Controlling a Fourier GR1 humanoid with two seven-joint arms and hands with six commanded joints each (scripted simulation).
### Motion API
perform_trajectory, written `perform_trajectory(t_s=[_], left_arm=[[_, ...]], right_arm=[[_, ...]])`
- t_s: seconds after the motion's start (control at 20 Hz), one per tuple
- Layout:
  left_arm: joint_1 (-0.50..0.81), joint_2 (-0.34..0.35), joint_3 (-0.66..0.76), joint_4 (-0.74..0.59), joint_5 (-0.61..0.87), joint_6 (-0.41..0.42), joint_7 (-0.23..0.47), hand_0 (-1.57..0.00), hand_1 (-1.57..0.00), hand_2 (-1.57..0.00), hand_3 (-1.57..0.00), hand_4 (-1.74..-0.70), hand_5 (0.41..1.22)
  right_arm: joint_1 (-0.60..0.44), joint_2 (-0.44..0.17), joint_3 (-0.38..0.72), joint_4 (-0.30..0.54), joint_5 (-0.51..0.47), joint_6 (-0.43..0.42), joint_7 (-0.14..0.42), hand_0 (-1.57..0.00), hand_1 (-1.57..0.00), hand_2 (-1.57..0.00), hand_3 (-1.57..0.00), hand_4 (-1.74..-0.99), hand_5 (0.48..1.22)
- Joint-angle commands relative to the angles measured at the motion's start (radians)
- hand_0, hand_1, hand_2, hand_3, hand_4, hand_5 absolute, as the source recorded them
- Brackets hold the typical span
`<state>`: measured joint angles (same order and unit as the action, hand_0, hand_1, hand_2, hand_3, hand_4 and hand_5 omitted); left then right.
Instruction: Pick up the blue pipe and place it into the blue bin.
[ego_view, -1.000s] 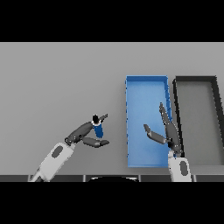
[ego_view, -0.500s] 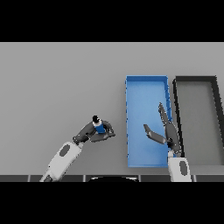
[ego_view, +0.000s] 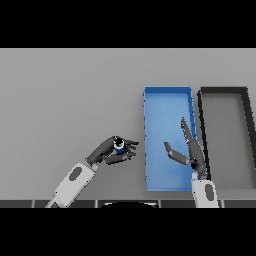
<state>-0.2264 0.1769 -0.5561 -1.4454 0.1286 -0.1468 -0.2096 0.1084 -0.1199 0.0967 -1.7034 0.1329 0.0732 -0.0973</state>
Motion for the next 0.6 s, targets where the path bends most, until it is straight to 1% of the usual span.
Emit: perform_trajectory(t_s=[0.0, 0.05, 0.1, 0.15, 0.25, 0.35, 0.55], left_arm=[[-0.016, -0.008, 0.000, -0.023, 0.005, 0.004, 0.008, -1.52, -1.53, -1.53, -1.43, -1.71, 1.204], [-0.016, -0.004, -0.004, -0.047, 0.007, 0.002, 0.005, -1.53, -1.54, -1.54, -1.44, -1.72, 1.207], [-0.028, -0.007, -0.011, -0.073, 0.011, -0.002, 0.033, -1.54, -1.54, -1.55, -1.44, -1.72, 1.210], [-0.031, 0.008, -0.008, -0.092, 0.022, -0.013, 0.047, -1.55, -1.55, -1.55, -1.44, -1.72, 1.212], [-0.047, 0.017, -0.005, -0.113, 0.034, -0.021, 0.087, -1.55, -1.56, -1.56, -1.45, -1.72, 1.215], [-0.071, 0.013, -0.006, -0.122, 0.050, -0.032, 0.130, -1.56, -1.56, -1.56, -1.45, -1.73, 1.217], [-0.072, 0.010, -0.014, -0.135, 0.046, -0.036, 0.152, -1.57, -1.57, -1.57, -1.44, -1.73, 1.219]], right_arm=[[-0.002, -0.004, -0.003, 0.007, 0.009, -0.006, 0.001, 0.00, 0.00, 0.00, 0.00, -1.239, 0.629], [-0.009, 0.000, 0.002, 0.009, 0.018, -0.012, 0.008, 0.00, 0.00, 0.00, 0.00, -1.228, 0.629], [-0.009, -0.004, 0.001, 0.009, 0.023, -0.012, 0.011, 0.00, 0.00, 0.00, 0.00, -1.221, 0.631], [-0.016, -0.006, -0.004, 0.013, 0.019, -0.013, 0.002, 0.00, 0.00, 0.00, 0.00, -1.219, 0.634], [-0.004, -0.021, -0.015, 0.012, 0.003, 0.001, -0.018, 0.00, 0.00, 0.00, 0.00, -1.216, 0.637], [-0.005, -0.020, -0.012, 0.020, 0.009, 0.001, -0.022, 0.00, 0.00, 0.00, 0.00, -1.208, 0.640], [-0.008, -0.024, -0.016, 0.012, -0.001, 0.007, -0.010, 0.00, 0.00, 0.00, 0.00, -1.184, 0.629]])
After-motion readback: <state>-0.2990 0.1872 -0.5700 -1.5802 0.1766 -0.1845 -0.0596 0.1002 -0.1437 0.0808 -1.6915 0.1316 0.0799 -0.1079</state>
